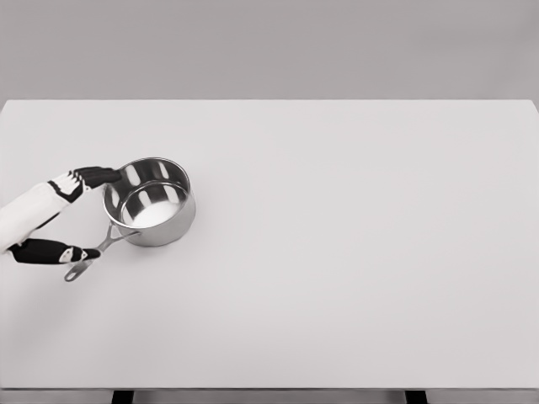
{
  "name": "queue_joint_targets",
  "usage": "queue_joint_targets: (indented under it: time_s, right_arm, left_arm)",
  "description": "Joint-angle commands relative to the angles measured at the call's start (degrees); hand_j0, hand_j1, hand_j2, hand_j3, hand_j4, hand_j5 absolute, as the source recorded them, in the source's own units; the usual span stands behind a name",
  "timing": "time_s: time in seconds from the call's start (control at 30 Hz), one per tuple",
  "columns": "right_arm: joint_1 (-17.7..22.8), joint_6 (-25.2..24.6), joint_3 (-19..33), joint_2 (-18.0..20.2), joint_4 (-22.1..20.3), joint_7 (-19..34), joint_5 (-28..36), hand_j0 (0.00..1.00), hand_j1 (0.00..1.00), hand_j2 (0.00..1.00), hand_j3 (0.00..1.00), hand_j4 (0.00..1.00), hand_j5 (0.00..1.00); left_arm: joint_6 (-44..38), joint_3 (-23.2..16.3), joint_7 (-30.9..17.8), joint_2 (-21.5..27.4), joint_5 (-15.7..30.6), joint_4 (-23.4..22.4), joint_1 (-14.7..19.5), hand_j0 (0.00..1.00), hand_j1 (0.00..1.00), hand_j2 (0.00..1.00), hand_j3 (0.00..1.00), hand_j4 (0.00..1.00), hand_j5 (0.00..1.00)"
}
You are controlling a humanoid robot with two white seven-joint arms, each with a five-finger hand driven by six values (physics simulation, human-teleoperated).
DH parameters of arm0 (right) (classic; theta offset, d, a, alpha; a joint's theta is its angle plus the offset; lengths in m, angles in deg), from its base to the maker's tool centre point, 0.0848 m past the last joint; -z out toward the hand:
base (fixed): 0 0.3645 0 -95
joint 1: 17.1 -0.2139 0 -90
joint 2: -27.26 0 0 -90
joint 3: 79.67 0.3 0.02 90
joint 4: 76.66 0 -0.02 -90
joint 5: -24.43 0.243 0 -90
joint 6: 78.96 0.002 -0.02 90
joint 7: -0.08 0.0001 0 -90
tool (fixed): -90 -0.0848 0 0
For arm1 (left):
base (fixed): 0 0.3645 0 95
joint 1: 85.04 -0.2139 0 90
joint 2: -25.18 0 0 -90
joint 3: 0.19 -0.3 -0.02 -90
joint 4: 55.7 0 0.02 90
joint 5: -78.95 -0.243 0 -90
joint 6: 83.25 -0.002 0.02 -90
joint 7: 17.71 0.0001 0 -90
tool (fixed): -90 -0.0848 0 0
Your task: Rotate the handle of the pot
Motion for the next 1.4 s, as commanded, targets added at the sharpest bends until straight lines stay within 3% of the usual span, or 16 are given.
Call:
queue_joint_targets:
  time_s: [0.0, 0.5, 0.6, 1.37]
  right_arm:
    - [0.0, 0.0, 0.0, 0.0, 0.0, 0.0, 0.0, 1.00, 1.00, 1.00, 1.00, 1.00, 1.00]
    - [0.0, 0.0, 0.0, 0.0, 0.0, 0.0, 0.0, 1.00, 1.00, 1.00, 1.00, 1.00, 1.00]
    - [0.0, 0.0, 0.0, 0.0, 0.1, 0.0, 0.0, 1.00, 1.00, 1.00, 1.00, 1.00, 1.00]
    - [0.0, 0.0, 0.0, 0.0, 0.0, 0.0, 0.0, 1.00, 1.00, 1.00, 1.00, 1.00, 1.00]
  left_arm:
    - [0.0, 0.7, 0.0, -0.2, -0.1, 0.0, 0.0, 1.00, 1.00, 1.00, 1.00, 1.00, 1.00]
    - [0.0, 0.9, -0.1, -2.2, -2.5, 0.0, -2.2, 1.00, 1.00, 1.00, 1.00, 1.00, 1.00]
    - [0.0, 4.3, -0.1, -3.3, -3.9, 0.0, -4.7, 1.00, 1.00, 1.00, 1.00, 1.00, 1.00]
    - [0.0, 6.0, -0.1, -6.2, -7.9, -1.3, -4.9, 1.00, 1.00, 1.00, 1.00, 1.00, 1.00]
